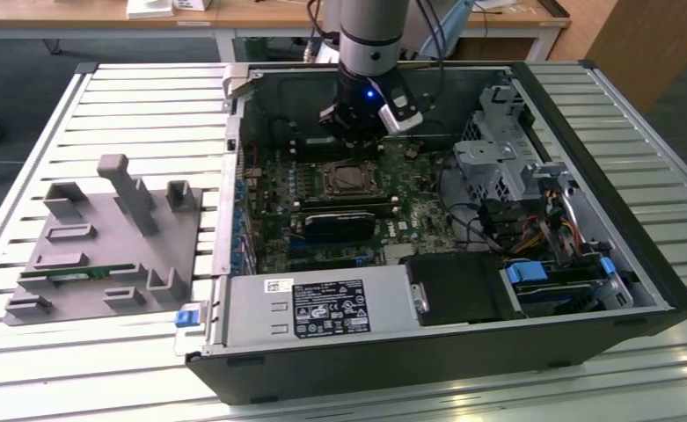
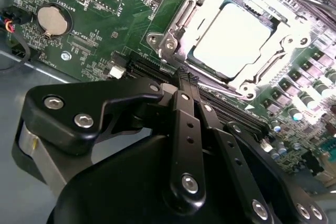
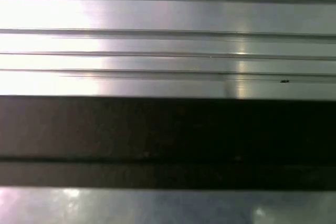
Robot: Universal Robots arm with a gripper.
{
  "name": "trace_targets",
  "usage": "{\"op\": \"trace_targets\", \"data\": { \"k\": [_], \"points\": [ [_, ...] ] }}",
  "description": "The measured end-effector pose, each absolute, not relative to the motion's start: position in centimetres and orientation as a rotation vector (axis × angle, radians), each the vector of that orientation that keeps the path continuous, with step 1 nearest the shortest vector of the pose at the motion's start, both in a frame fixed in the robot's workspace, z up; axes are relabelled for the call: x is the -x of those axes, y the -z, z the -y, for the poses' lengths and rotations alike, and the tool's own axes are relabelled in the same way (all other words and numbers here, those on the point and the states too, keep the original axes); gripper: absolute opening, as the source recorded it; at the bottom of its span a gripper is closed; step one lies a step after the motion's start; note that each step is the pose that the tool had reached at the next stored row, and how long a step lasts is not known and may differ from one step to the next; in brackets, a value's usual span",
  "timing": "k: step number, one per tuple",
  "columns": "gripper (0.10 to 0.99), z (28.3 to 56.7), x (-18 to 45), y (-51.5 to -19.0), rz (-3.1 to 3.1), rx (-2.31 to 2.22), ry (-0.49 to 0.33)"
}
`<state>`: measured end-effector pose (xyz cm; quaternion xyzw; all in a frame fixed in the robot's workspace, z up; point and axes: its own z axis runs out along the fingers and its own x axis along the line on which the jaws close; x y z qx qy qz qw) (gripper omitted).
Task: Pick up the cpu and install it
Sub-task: 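Install the first cpu locking lever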
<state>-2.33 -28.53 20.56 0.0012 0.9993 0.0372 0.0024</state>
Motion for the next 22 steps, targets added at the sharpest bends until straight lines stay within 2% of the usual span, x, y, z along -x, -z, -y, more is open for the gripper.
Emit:
{"op": "trace_targets", "data": {
  "k": [16, 22],
  "points": [
    [0.106, 28.53, 2.24, -20.24, -3.138, -0.004, -0.116],
    [0.106, 28.53, 2.18, -20.02, -3.140, -0.004, -0.089]
  ]
}}
